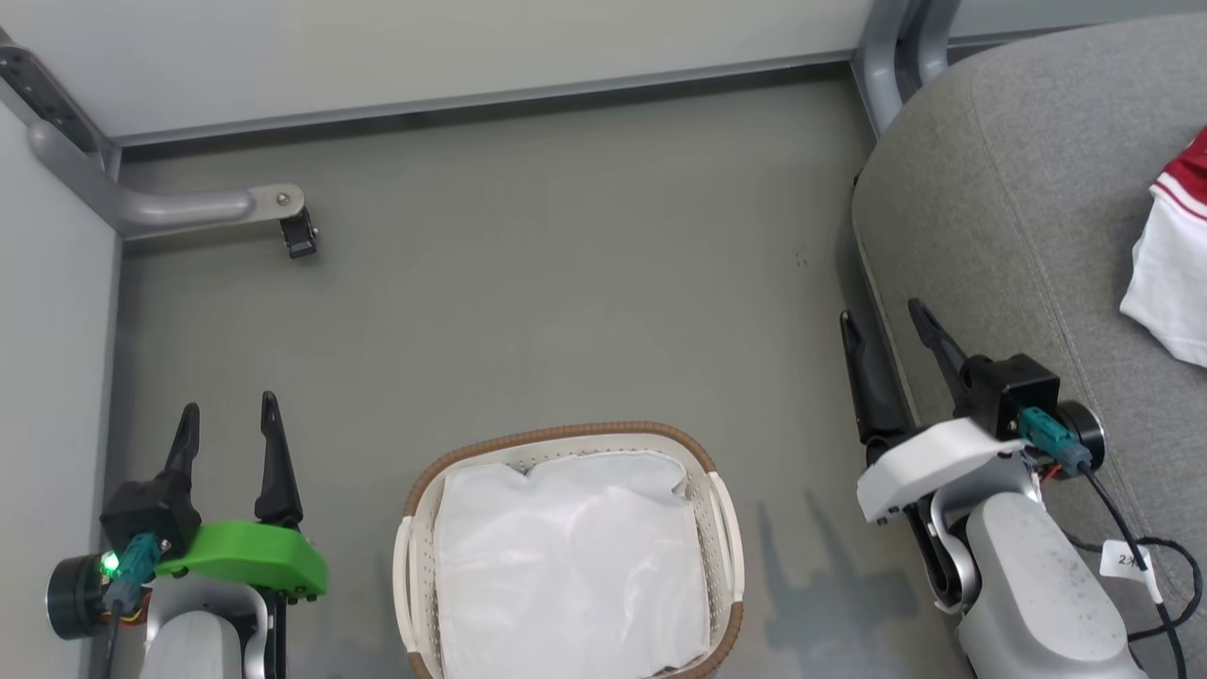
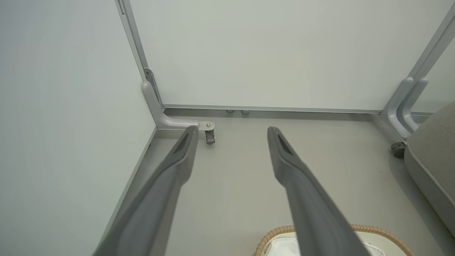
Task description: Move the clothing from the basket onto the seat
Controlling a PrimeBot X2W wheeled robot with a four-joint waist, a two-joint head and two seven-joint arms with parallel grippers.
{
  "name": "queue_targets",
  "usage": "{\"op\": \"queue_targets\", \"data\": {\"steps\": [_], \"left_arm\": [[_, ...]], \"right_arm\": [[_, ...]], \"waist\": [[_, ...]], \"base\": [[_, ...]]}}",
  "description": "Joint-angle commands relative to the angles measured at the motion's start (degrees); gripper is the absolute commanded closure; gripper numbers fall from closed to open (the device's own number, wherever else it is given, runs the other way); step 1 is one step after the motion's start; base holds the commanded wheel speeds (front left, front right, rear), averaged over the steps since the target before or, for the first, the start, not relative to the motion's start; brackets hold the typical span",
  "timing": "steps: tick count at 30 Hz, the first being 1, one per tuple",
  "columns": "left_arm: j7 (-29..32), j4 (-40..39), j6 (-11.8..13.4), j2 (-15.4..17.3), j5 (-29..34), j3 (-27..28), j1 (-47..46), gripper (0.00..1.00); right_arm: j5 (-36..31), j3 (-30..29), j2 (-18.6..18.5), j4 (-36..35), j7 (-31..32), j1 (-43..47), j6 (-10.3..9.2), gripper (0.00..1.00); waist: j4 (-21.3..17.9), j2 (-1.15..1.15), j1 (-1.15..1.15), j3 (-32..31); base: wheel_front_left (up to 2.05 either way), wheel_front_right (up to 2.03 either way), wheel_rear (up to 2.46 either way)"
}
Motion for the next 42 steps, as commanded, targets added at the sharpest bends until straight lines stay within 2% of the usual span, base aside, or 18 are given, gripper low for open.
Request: {"op": "queue_targets", "data": {"steps": [1,13,24,25,29,42], "left_arm": [[0.04,-0.26,0.28,-0.02,0.35,-0.01,1.28,0.0],[0.03,-0.89,0.78,-0.05,-2.81,-2.33,6.56,0.0],[0.04,-1.95,0.39,-0.04,-4.99,-3.49,8.37,0.0],[0.0,-1.8,0.43,-0.08,-5.19,-3.55,7.76,1.0],[0.18,-0.06,0.44,-0.39,-5.45,-3.61,7.99,1.0],[4.12,-1.62,0.1,-0.33,-19.47,-3.03,7.44,1.0]], "right_arm": [[0.27,0.07,-0.27,0.07,-0.12,1.32,-0.08,0.0],[1.23,1.07,-0.25,0.29,-0.12,6.12,-0.08,0.0],[1.64,0.91,-0.24,-0.39,-0.12,7.46,-0.08,0.0],[1.3,0.96,0.01,-0.21,0.0,6.65,0.0,1.0],[1.61,0.97,0.26,1.22,0.12,7.67,0.0,1.0],[15.72,-1.34,0.19,-0.84,3.86,8.86,-0.01,1.0]], "waist": [[0.76,0.0,0.01,-1.65],[0.99,0.0,0.01,-7.49],[0.97,0.0,0.01,-8.68],[0.97,0.0,0.01,-8.68],[0.97,0.0,0.01,-8.69],[1.22,0.0,0.01,-9.1]], "base": [[0.0,0.0,0.0],[0.0,0.0,0.0],[0.0,0.0,0.0],[0.0,0.0,0.0],[0.0,0.0,0.0],[0.0,0.0,0.0]]}}
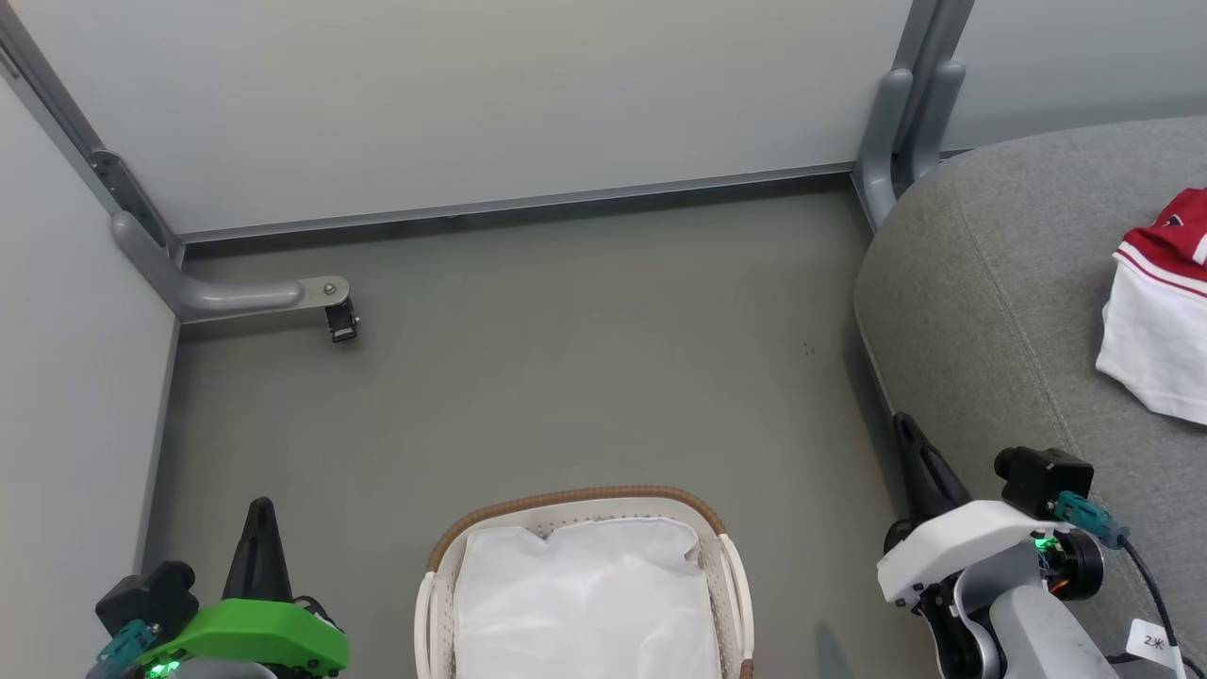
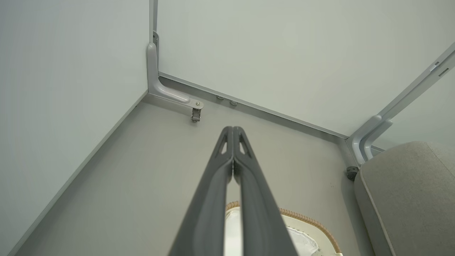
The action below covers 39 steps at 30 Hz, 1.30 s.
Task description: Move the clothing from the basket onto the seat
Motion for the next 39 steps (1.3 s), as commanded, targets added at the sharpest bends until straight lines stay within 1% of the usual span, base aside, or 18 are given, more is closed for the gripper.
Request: {"op": "queue_targets", "data": {"steps": [1,10,23,39], "left_arm": [[0.54,-1.33,-0.36,0.27,-2.66,0.12,-0.86,1.0],[2.63,-2.59,-0.54,0.32,-11.19,0.21,-0.95,1.0],[5.47,-3.97,-0.84,0.38,-21.97,0.49,-1.28,1.0],[8.51,-5.37,-1.08,0.46,-33.26,0.83,-1.7,1.0]], "right_arm": [[2.62,-0.58,-0.16,-1.33,0.54,-0.19,-0.01,1.0],[11.12,-1.95,-0.21,-2.61,2.77,0.57,-0.01,1.0],[21.93,-3.71,-0.28,-4.21,5.63,1.48,-0.02,1.0],[33.27,-5.55,-0.35,-5.85,8.64,2.55,-0.03,1.0]], "waist": [[0.03,0.0,0.0,-0.05],[0.2,0.0,0.0,-0.34],[0.45,0.0,0.0,-0.75],[0.75,0.0,0.0,-1.26]], "base": [[0.0,0.0,0.0],[0.0,0.0,0.0],[0.0,0.0,0.0],[0.0,0.0,0.0]]}}
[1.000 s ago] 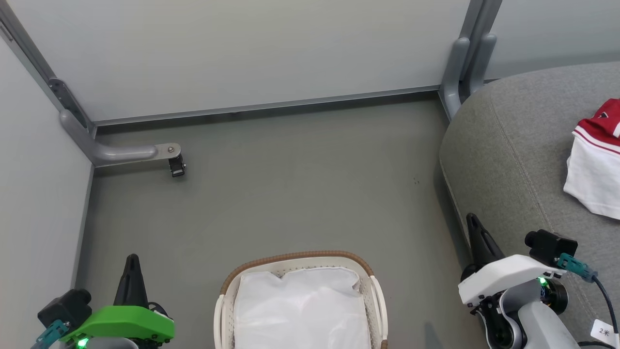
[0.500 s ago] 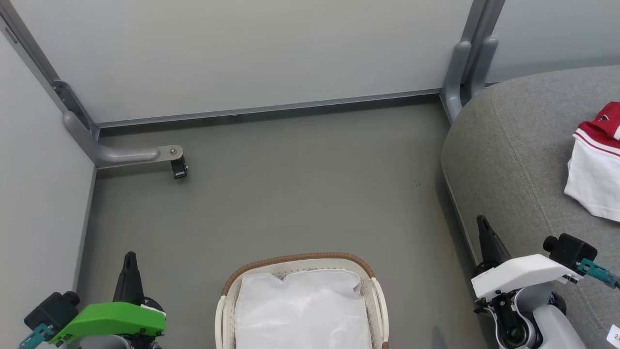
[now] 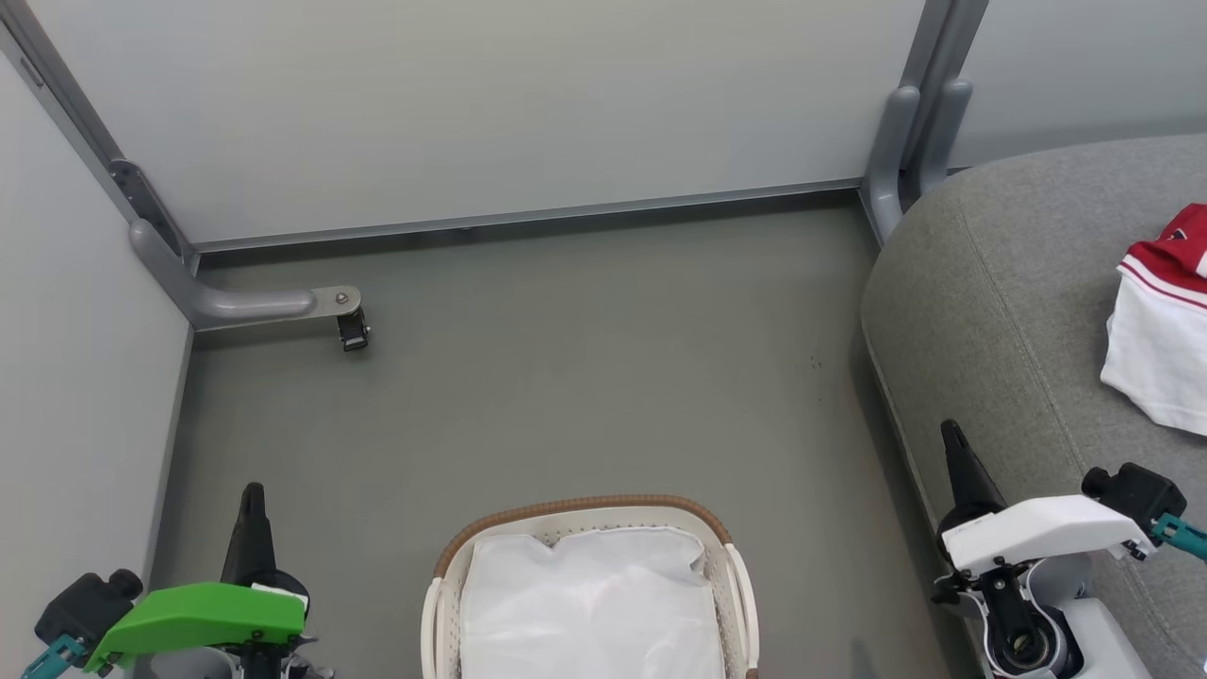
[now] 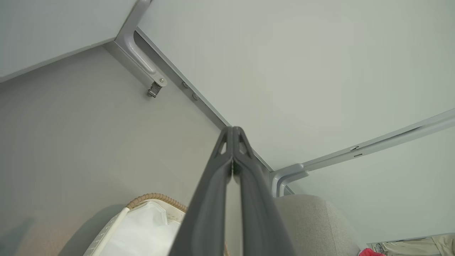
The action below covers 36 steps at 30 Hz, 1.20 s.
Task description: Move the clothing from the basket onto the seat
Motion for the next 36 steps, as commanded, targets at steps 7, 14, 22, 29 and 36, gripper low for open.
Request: {"op": "queue_targets", "data": {"steps": [7,14,22,29,36], "left_arm": [[1.49,-1.33,-0.32,0.45,-5.71,0.33,-1.61,1.0],[2.65,-1.85,-0.45,0.48,-9.95,0.47,-1.76,1.0],[3.77,-2.35,-0.53,0.51,-14.41,0.6,-1.88,1.0],[4.77,-2.85,-0.66,0.53,-18.08,0.72,-2.01,1.0],[5.67,-3.27,-0.71,0.55,-21.46,0.81,-1.95,1.0]], "right_arm": [[5.68,-1.07,-0.31,-1.5,1.41,0.46,-0.03,1.0],[9.92,-1.77,-0.34,-2.12,2.55,0.93,-0.04,1.0],[14.37,-2.49,-0.36,-2.76,3.73,1.4,-0.04,1.0],[18.07,-3.09,-0.39,-3.3,4.72,1.61,-0.04,1.0],[21.48,-3.65,-0.41,-3.77,5.65,1.94,-0.04,1.0]], "waist": [[0.15,0.0,0.0,-0.24],[0.28,0.0,0.0,-0.47],[0.43,0.0,0.0,-0.72],[0.57,0.0,0.0,-0.94],[0.7,0.0,0.0,-1.16]], "base": [[0.0,0.0,0.0],[0.0,0.0,0.0],[0.0,0.0,0.0],[0.0,0.0,0.0],[0.0,0.0,0.0]]}}
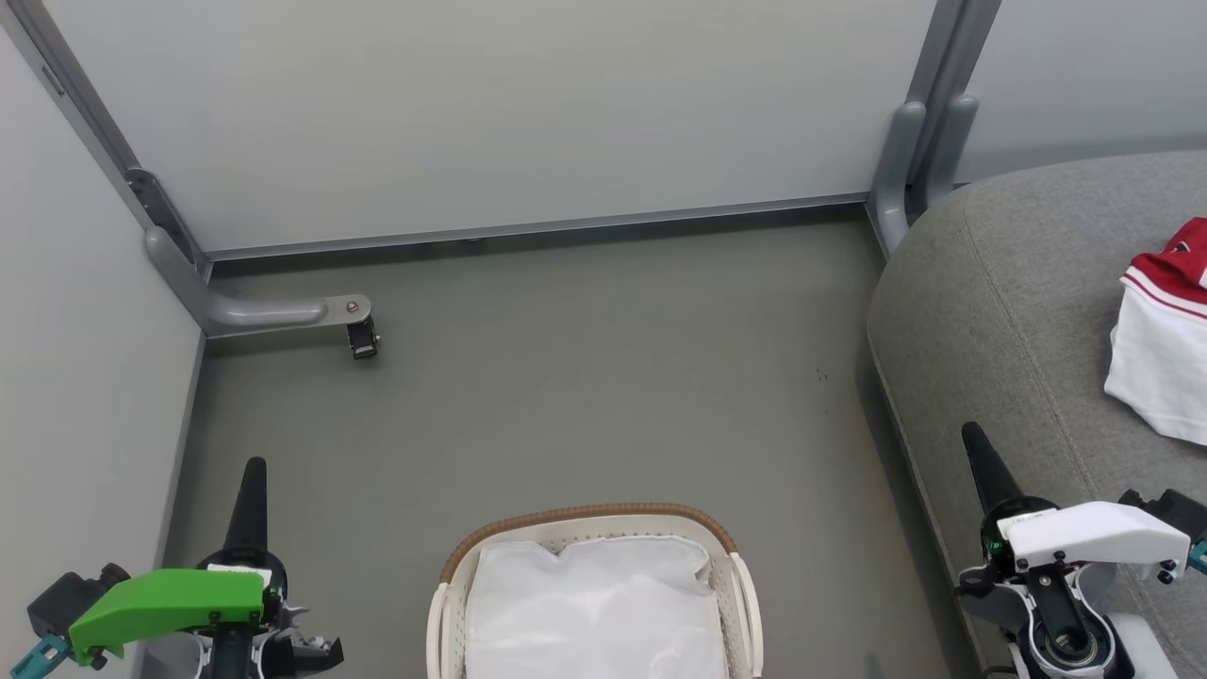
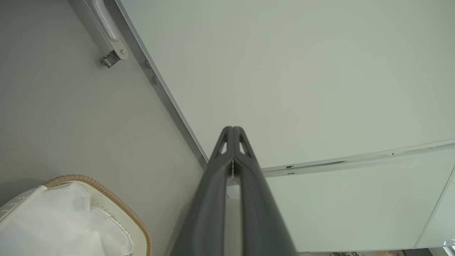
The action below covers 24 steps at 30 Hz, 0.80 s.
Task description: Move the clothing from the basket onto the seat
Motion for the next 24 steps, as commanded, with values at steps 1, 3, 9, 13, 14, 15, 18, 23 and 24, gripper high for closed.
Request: {"op": "queue_targets", "data": {"steps": [1,3,9,13,14,15,18,23,24], "left_arm": [[0.31,-0.67,-0.25,0.46,-1.53,0.28,-0.94,1.0],[0.65,-0.77,-0.27,0.47,-2.49,0.31,-0.98,1.0],[1.26,-1.08,-0.36,0.48,-5.18,0.39,-1.09,1.0],[1.8,-1.27,-0.41,0.49,-6.84,0.44,-1.16,1.0],[1.86,-1.32,-0.42,0.49,-7.27,0.44,-1.18,1.0],[2.03,-1.37,-0.44,0.5,-7.76,0.46,-1.2,1.0],[2.37,-1.51,-0.48,0.5,-9.03,0.5,-1.25,1.0],[2.89,-1.77,-0.56,0.51,-11.06,0.55,-1.32,1.0],[3.03,-1.81,-0.57,0.51,-11.41,0.57,-1.32,1.0]], "right_arm": [[1.52,-0.38,-0.33,-0.7,0.45,0.29,-0.02,1.0],[2.42,-0.53,-0.34,-0.81,0.69,0.42,-0.02,1.0],[5.17,-0.98,-0.35,-1.2,1.42,0.75,-0.02,1.0],[6.92,-1.25,-0.36,-1.43,1.87,0.91,-0.03,1.0],[7.3,-1.31,-0.36,-1.48,1.97,0.96,-0.03,1.0],[7.79,-1.39,-0.37,-1.54,2.13,1.02,-0.03,1.0],[8.99,-1.59,-0.37,-1.72,2.42,1.16,-0.03,1.0],[11.09,-1.94,-0.39,-2.04,2.99,1.28,-0.03,1.0],[11.43,-2.0,-0.39,-2.1,3.07,1.3,-0.03,1.0]], "waist": [[0.03,0.0,0.0,-0.05],[0.07,0.0,0.0,-0.11],[0.18,0.0,0.0,-0.3],[0.26,0.0,0.0,-0.43],[0.28,0.0,0.0,-0.46],[0.3,0.0,0.0,-0.49],[0.35,0.0,0.0,-0.58],[0.45,0.0,0.0,-0.75],[0.47,0.0,0.0,-0.77]], "base": [[0.0,0.0,0.0],[0.0,0.0,0.0],[0.0,0.0,0.0],[0.0,0.0,0.0],[0.0,0.0,0.0],[0.0,0.0,0.0],[0.0,0.0,0.0],[0.0,0.0,0.0],[0.0,0.0,0.0]]}}
